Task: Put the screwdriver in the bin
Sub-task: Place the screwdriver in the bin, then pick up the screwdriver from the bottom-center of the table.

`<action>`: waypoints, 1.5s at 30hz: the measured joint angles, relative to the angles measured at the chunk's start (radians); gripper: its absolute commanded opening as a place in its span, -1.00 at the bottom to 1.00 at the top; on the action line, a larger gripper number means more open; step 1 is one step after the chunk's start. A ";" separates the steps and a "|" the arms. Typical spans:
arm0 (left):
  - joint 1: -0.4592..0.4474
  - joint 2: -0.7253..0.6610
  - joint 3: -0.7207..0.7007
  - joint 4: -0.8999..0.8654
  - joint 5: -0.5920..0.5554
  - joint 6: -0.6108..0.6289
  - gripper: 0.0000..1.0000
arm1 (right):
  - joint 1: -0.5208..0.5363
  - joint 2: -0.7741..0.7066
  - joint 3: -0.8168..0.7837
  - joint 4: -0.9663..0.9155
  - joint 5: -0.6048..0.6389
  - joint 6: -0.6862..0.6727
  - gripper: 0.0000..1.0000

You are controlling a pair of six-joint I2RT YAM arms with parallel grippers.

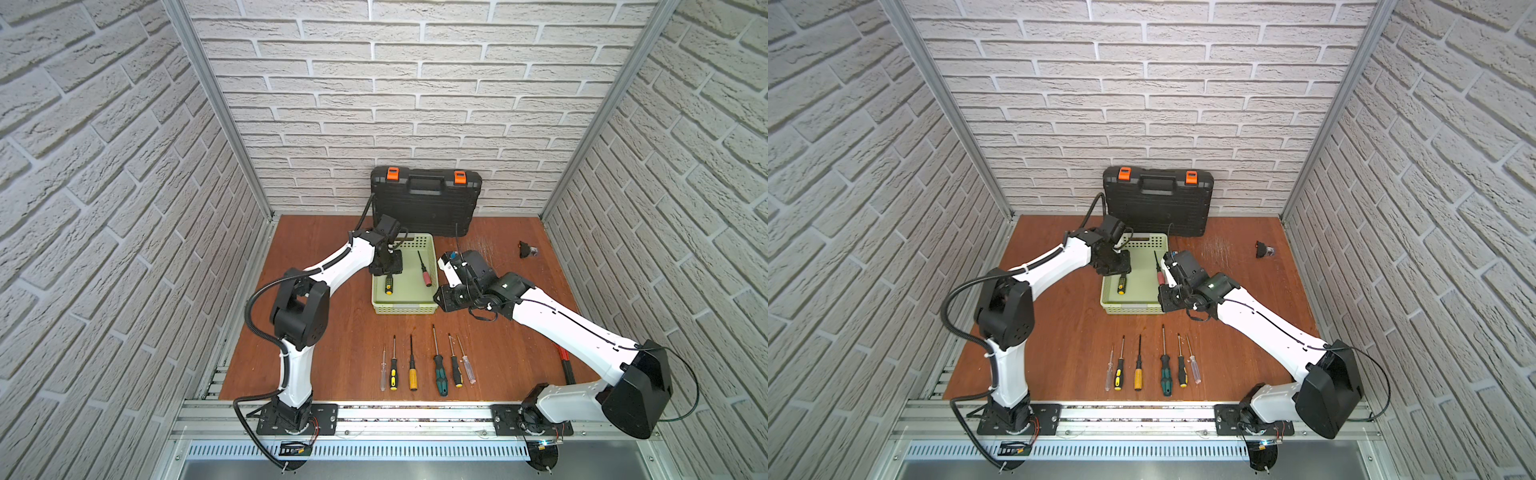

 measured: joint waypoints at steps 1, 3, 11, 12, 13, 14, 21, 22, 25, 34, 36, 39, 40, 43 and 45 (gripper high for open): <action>0.000 -0.047 -0.016 0.002 0.002 0.005 -0.02 | 0.000 -0.004 0.000 -0.015 0.007 -0.003 -0.35; 0.000 -0.145 -0.059 0.004 0.003 0.014 0.01 | 0.000 -0.013 0.000 -0.051 0.025 -0.004 -0.35; 0.001 -0.524 -0.370 -0.017 -0.051 0.020 0.10 | 0.042 -0.059 -0.076 -0.152 0.086 0.054 -0.29; 0.002 -0.568 -0.418 -0.029 -0.059 0.012 0.10 | 0.050 -0.069 -0.097 -0.170 0.091 0.064 -0.26; 0.002 -0.602 -0.452 -0.042 -0.067 0.006 0.10 | 0.057 -0.076 -0.112 -0.190 0.095 0.076 -0.23; 0.001 -0.635 -0.484 -0.060 -0.079 -0.001 0.10 | 0.067 -0.083 -0.125 -0.214 0.101 0.089 -0.21; 0.001 -0.794 -0.612 -0.088 -0.154 -0.041 0.11 | 0.117 -0.146 -0.220 -0.299 0.148 0.190 -0.13; 0.001 -0.806 -0.621 -0.087 -0.161 -0.043 0.11 | 0.120 -0.152 -0.241 -0.300 0.148 0.206 -0.12; 0.001 -0.811 -0.637 -0.083 -0.174 -0.049 0.13 | 0.131 -0.155 -0.307 -0.296 0.147 0.254 -0.10; 0.002 -0.780 -0.699 -0.063 -0.184 -0.050 0.13 | 0.183 -0.089 -0.420 -0.217 0.121 0.330 -0.12; 0.004 -0.786 -0.706 -0.060 -0.185 -0.050 0.13 | 0.188 -0.081 -0.421 -0.195 0.121 0.340 -0.14; 0.008 -0.795 -0.708 -0.059 -0.187 -0.050 0.13 | 0.188 -0.052 -0.423 -0.162 0.121 0.344 -0.17; 0.008 -0.797 -0.708 -0.059 -0.187 -0.050 0.14 | 0.188 -0.040 -0.426 -0.151 0.121 0.345 -0.20; 0.009 -0.797 -0.708 -0.058 -0.187 -0.051 0.14 | 0.188 -0.016 -0.434 -0.130 0.122 0.349 -0.27; 0.010 -0.797 -0.710 -0.057 -0.187 -0.051 0.14 | 0.188 -0.005 -0.439 -0.116 0.121 0.351 -0.29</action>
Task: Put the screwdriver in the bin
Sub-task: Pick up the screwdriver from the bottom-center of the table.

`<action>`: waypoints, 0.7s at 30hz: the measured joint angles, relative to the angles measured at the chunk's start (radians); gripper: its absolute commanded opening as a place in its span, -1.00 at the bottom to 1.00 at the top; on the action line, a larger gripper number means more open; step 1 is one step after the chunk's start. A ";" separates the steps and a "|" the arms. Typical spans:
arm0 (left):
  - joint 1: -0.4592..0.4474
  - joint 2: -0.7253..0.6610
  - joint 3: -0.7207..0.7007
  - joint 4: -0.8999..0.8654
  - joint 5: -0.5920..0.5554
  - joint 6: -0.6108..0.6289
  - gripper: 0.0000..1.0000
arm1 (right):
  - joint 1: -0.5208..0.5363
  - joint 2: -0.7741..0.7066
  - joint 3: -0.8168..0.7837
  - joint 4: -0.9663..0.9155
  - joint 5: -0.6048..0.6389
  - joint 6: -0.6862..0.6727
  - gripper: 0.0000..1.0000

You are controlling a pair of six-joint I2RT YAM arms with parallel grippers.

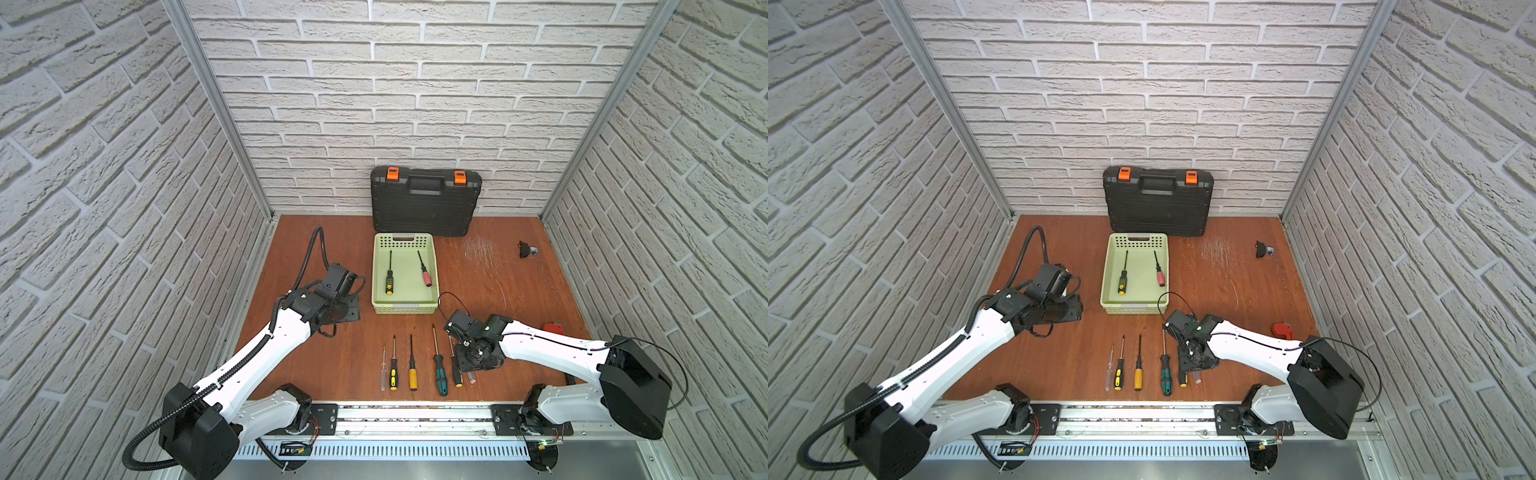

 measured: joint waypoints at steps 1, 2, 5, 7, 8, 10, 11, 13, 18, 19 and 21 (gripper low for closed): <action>0.000 -0.001 -0.002 0.001 0.000 0.000 0.14 | 0.000 0.005 -0.003 0.007 0.000 0.000 -0.30; 0.001 -0.001 -0.003 0.001 0.000 0.000 0.14 | 0.000 0.011 -0.007 0.014 0.000 0.001 -0.31; 0.003 -0.005 -0.010 0.000 0.000 0.000 0.14 | 0.000 0.032 -0.019 0.037 -0.003 0.004 -0.39; 0.003 -0.006 -0.011 0.000 0.000 0.000 0.14 | 0.000 0.039 -0.018 0.051 -0.009 0.008 -0.41; 0.004 -0.006 -0.011 0.000 0.000 0.000 0.14 | 0.000 0.040 -0.018 0.052 -0.011 0.009 -0.43; 0.004 -0.009 -0.011 0.000 -0.001 0.000 0.14 | 0.000 0.041 -0.018 0.054 -0.014 0.011 -0.58; 0.004 -0.011 -0.011 0.000 -0.001 0.000 0.14 | 0.000 0.041 -0.018 0.057 -0.019 0.012 -0.75; 0.005 -0.014 -0.011 0.000 -0.003 0.000 0.14 | 0.001 0.039 -0.018 0.065 -0.023 0.020 -0.83; 0.012 -0.015 -0.011 0.000 -0.008 0.000 0.15 | 0.002 0.028 -0.025 0.071 -0.022 0.026 -0.87; 0.013 -0.014 -0.011 0.000 -0.008 0.000 0.15 | 0.002 0.025 -0.026 0.071 -0.021 0.026 -0.88; 0.013 -0.014 -0.011 0.000 -0.008 0.000 0.15 | 0.002 0.020 -0.027 0.061 -0.010 0.026 -0.89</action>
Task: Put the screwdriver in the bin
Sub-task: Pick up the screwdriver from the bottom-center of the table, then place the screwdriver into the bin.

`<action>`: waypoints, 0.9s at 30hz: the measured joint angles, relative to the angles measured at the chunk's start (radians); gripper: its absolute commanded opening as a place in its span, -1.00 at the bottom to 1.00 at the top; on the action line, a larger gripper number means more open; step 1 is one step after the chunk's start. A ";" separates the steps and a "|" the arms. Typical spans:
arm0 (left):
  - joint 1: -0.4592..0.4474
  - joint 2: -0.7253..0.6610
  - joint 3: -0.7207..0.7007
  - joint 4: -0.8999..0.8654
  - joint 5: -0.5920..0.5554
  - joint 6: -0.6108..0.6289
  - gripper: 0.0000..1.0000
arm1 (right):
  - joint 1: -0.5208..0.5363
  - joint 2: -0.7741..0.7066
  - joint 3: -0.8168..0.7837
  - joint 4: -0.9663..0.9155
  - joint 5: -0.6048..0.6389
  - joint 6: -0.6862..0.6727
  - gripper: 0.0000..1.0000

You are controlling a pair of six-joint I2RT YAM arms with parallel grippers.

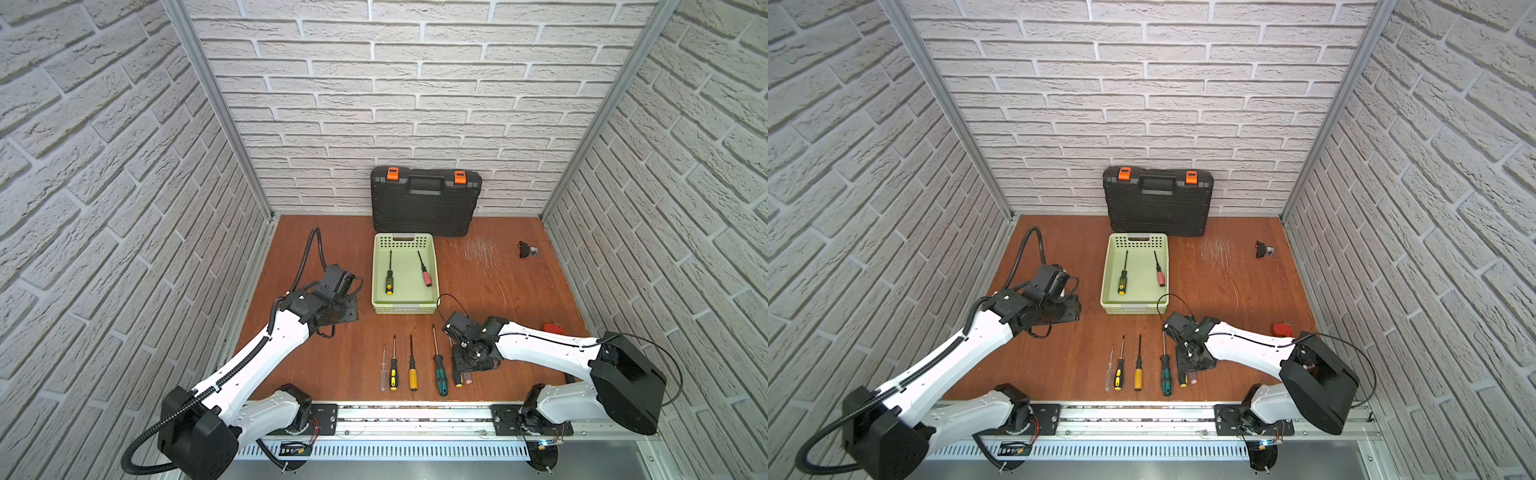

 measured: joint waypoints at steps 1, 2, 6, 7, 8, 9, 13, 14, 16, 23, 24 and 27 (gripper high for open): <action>0.000 0.000 0.000 0.000 0.000 0.000 0.14 | 0.000 -0.005 0.000 -0.012 0.008 0.000 -0.89; 0.000 0.001 0.000 0.001 -0.001 0.000 0.15 | 0.000 -0.015 0.002 -0.029 0.018 0.000 -0.89; 0.003 0.006 -0.002 0.010 -0.014 -0.013 0.14 | 0.000 -0.092 0.066 -0.149 0.050 -0.004 -0.89; 0.005 0.010 -0.003 0.014 -0.018 -0.022 0.15 | 0.000 -0.124 0.100 -0.182 0.057 -0.004 -0.89; 0.006 0.014 -0.003 0.021 -0.019 -0.030 0.14 | 0.000 -0.160 0.138 -0.209 0.063 -0.006 -0.89; 0.006 0.016 -0.005 0.027 -0.020 -0.035 0.14 | 0.000 -0.189 0.171 -0.225 0.066 -0.008 -0.89; 0.007 0.014 -0.005 0.038 -0.024 -0.050 0.14 | -0.005 -0.256 0.337 -0.249 0.062 -0.043 -0.89; 0.007 0.014 -0.005 0.036 -0.025 -0.050 0.15 | -0.013 -0.232 0.395 -0.253 0.055 -0.063 -0.89; 0.008 0.008 -0.005 0.029 -0.026 -0.050 0.14 | -0.026 -0.156 0.510 -0.256 0.035 -0.104 -0.89; 0.011 -0.073 -0.006 0.000 -0.029 -0.055 0.14 | -0.076 0.232 0.813 -0.107 -0.093 -0.228 -0.89; 0.011 -0.090 -0.011 -0.002 -0.029 -0.062 0.15 | -0.087 0.286 0.846 -0.092 -0.117 -0.242 -0.89; 0.011 -0.139 -0.033 -0.010 -0.024 -0.086 0.14 | -0.117 0.439 0.964 -0.074 -0.177 -0.272 -0.89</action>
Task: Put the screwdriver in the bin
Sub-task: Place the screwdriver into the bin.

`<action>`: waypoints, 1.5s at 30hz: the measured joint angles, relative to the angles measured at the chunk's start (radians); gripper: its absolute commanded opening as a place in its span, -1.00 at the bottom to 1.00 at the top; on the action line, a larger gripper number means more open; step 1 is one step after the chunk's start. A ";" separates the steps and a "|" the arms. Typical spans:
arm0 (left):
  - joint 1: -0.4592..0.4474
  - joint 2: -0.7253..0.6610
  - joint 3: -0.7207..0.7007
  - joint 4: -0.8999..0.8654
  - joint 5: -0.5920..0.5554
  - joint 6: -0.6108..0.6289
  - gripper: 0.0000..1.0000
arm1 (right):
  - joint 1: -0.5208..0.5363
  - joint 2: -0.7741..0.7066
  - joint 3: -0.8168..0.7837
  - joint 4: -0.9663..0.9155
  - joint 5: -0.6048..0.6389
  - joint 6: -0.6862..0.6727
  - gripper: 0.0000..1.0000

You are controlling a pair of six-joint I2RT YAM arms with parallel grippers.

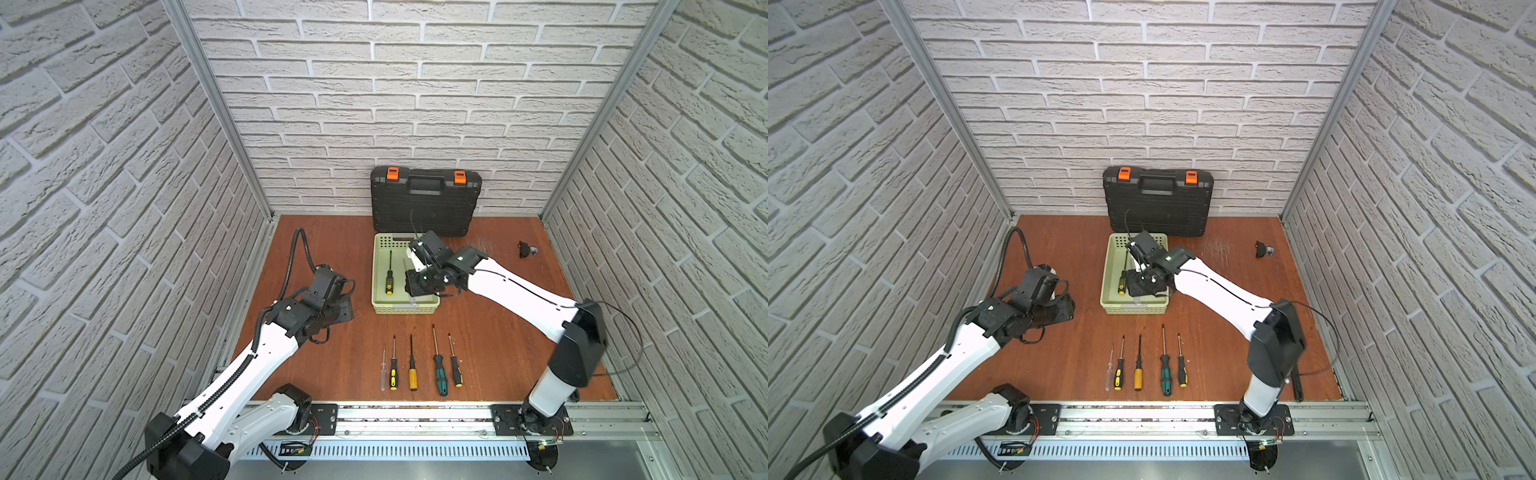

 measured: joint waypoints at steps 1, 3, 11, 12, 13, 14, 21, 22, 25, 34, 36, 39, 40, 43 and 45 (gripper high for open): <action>0.000 -0.013 -0.009 -0.002 0.002 -0.009 0.14 | -0.011 0.046 0.041 0.002 -0.017 -0.008 -0.89; 0.000 -0.038 -0.028 -0.008 0.004 -0.026 0.14 | -0.039 0.136 0.108 0.024 -0.060 -0.018 -0.89; 0.000 -0.041 -0.050 -0.019 0.011 -0.046 0.14 | -0.122 0.275 0.089 0.090 -0.111 0.004 -0.88; 0.000 -0.038 -0.050 -0.019 0.012 -0.046 0.15 | -0.125 0.275 0.074 0.093 -0.108 0.006 -0.88; 0.000 -0.034 -0.050 -0.018 0.014 -0.046 0.15 | -0.126 0.275 0.065 0.095 -0.106 0.007 -0.87; 0.000 -0.031 -0.050 -0.018 0.015 -0.046 0.15 | -0.126 0.277 0.056 0.101 -0.105 0.008 -0.87; 0.000 -0.012 -0.050 -0.011 0.037 -0.045 0.15 | -0.128 0.327 0.061 0.128 -0.089 0.007 -0.84; 0.000 -0.012 -0.050 -0.011 0.038 -0.045 0.15 | -0.128 0.337 0.063 0.128 -0.084 0.006 -0.84; 0.000 -0.012 -0.050 -0.012 0.039 -0.046 0.14 | -0.128 0.365 0.075 0.118 -0.068 0.005 -0.81; 0.000 -0.024 -0.056 -0.018 0.030 -0.053 0.18 | -0.128 0.410 0.126 0.115 -0.035 0.002 -0.64; 0.000 -0.026 -0.056 -0.017 0.030 -0.052 0.20 | -0.128 0.415 0.134 0.115 -0.033 0.002 -0.57; 0.000 -0.025 -0.054 -0.017 0.033 -0.045 0.24 | -0.128 0.418 0.135 0.112 -0.033 0.002 -0.37; 0.000 -0.023 -0.051 -0.018 0.034 -0.042 0.24 | -0.128 0.418 0.137 0.109 -0.034 0.001 -0.34; 0.000 -0.018 -0.040 -0.016 0.041 -0.033 0.28 | -0.128 0.418 0.153 0.093 -0.032 0.001 -0.26; 0.000 -0.018 -0.035 -0.016 0.050 -0.029 0.28 | -0.128 0.418 0.170 0.084 -0.030 -0.001 -0.31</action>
